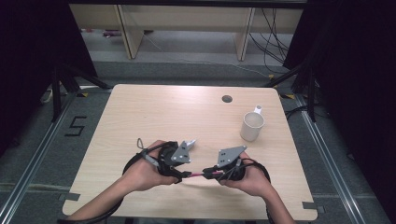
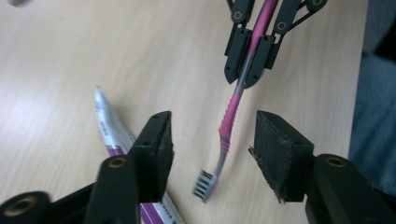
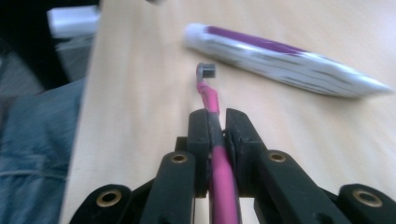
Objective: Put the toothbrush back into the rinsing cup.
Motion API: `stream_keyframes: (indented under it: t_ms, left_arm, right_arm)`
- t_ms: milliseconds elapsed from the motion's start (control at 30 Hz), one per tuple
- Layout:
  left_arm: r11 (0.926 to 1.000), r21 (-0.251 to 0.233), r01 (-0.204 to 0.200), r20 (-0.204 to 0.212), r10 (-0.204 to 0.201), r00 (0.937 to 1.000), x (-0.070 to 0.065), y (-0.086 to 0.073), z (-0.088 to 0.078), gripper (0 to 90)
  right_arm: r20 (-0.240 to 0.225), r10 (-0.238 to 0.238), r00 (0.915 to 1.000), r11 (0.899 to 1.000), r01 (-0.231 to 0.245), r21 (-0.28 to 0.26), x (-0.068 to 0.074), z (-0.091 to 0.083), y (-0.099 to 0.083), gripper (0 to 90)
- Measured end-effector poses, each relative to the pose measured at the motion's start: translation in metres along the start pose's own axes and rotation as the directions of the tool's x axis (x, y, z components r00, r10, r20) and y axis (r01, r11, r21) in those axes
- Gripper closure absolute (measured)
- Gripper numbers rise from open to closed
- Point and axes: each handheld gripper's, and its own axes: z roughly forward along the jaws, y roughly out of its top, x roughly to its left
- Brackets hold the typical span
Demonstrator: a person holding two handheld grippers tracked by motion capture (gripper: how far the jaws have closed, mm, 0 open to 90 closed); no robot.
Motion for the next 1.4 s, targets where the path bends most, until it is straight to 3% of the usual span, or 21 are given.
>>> stream_keyframes:
  t_ms: [100,200,233,267,333,500,567,700,767,833,900,933,967,1000,1067,1100,1133,1200,1233,1333,1400]
  left_arm:
    - [0.9894,-0.118,0.084,-0.040,-0.089,0.9952,0.002,-0.015,-0.008,38.6]
    - [0.9596,-0.230,0.162,-0.024,-0.172,0.9848,0.003,-0.028,-0.009,35.2]
    - [0.9403,-0.275,0.200,-0.016,-0.213,0.9769,0.004,-0.033,-0.009,34.9]
    - [0.9297,-0.292,0.224,-0.003,-0.236,0.9719,0.006,-0.037,-0.008,34.3]
    - [0.9289,-0.278,0.245,-0.005,-0.256,0.9666,0.007,-0.044,-0.007,32.7]
    - [0.9052,-0.307,0.294,0.015,-0.304,0.9524,0.009,-0.056,0.001,31.6]
    - [0.9011,-0.306,0.308,0.011,-0.320,0.9474,0.011,-0.060,0.002,31.6]
    - [0.8699,-0.346,0.351,0.040,-0.360,0.9320,0.012,-0.066,0.006,31.8]
    - [0.8655,-0.345,0.363,0.038,-0.374,0.9267,0.013,-0.067,0.006,31.8]
    - [0.8532,-0.361,0.377,0.044,-0.388,0.9207,0.014,-0.068,0.007,32.0]
    - [0.8374,-0.375,0.398,0.061,-0.406,0.9120,0.014,-0.068,0.008,32.1]
    - [0.8359,-0.377,0.399,0.067,-0.405,0.9118,0.016,-0.068,0.008,32.1]
    - [0.8216,-0.390,0.416,0.072,-0.423,0.9031,0.015,-0.066,0.009,32.0]
    - [0.8202,-0.390,0.418,0.073,-0.425,0.9020,0.016,-0.066,0.008,32.1]
    - [0.8053,-0.400,0.437,0.100,-0.436,0.8944,0.018,-0.063,0.011,31.8]
    - [0.8034,-0.400,0.441,0.096,-0.442,0.8920,0.018,-0.061,0.012,31.7]
    - [0.7957,-0.406,0.450,0.108,-0.447,0.8881,0.019,-0.058,0.014,31.8]
    - [0.7924,-0.404,0.457,0.130,-0.445,0.8860,0.020,-0.055,0.017,31.6]
    - [0.7900,-0.402,0.463,0.139,-0.447,0.8836,0.021,-0.054,0.020,31.4]
    - [0.7630,-0.410,0.500,0.185,-0.467,0.8648,0.025,-0.049,0.028,31.4]
    - [0.7571,-0.404,0.513,0.206,-0.472,0.8576,0.026,-0.047,0.032,31.6]
  right_arm:
    - [0.071,0.032,0.9970,0.999,-0.029,-0.044,-0.005,-0.010,-0.007,81.3]
    - [0.145,0.083,0.9860,0.992,-0.068,-0.107,-0.007,-0.022,-0.015,81.3]
    - [0.160,0.085,0.9835,0.990,-0.065,-0.122,-0.008,-0.024,-0.016,81.3]
    - [0.190,0.082,0.9784,0.988,-0.054,-0.145,-0.010,-0.028,-0.018,81.3]
    - [0.216,0.115,0.9695,0.981,-0.077,-0.177,-0.009,-0.032,-0.019,81.3]
    - [0.263,0.134,0.9555,0.974,-0.077,-0.215,-0.009,-0.038,-0.018,81.3]
    - [0.285,0.131,0.9496,0.970,-0.063,-0.236,-0.011,-0.039,-0.018,81.3]
    - [0.290,0.158,0.9439,0.962,-0.081,-0.261,-0.011,-0.039,-0.017,81.3]
    - [0.304,0.162,0.9389,0.959,-0.077,-0.274,-0.011,-0.040,-0.017,81.3]
    - [0.311,0.177,0.9338,0.952,-0.082,-0.295,-0.011,-0.040,-0.016,81.3]
    - [0.330,0.201,0.9221,0.939,-0.085,-0.334,-0.011,-0.040,-0.016,81.3]
    - [0.333,0.207,0.9198,0.938,-0.089,-0.336,-0.011,-0.042,-0.015,81.3]
    - [0.329,0.215,0.9193,0.928,-0.087,-0.364,-0.012,-0.041,-0.015,81.3]
    - [0.351,0.228,0.9083,0.923,-0.086,-0.375,-0.011,-0.042,-0.014,81.3]
    - [0.363,0.232,0.9022,0.913,-0.074,-0.400,-0.011,-0.044,-0.012,81.3]
    - [0.354,0.236,0.9048,0.904,-0.070,-0.423,-0.011,-0.043,-0.010,81.3]
    - [0.370,0.237,0.8984,0.904,-0.064,-0.422,-0.011,-0.044,-0.009,81.3]
    - [0.360,0.249,0.8991,0.889,-0.065,-0.454,-0.010,-0.042,-0.005,81.3]
    - [0.372,0.253,0.8931,0.888,-0.062,-0.456,-0.009,-0.043,-0.003,81.3]
    - [0.367,0.260,0.8931,0.879,-0.063,-0.472,-0.008,-0.042,0.002,81.3]
    - [0.352,0.274,0.8951,0.868,-0.072,-0.491,-0.007,-0.041,0.005,81.4]
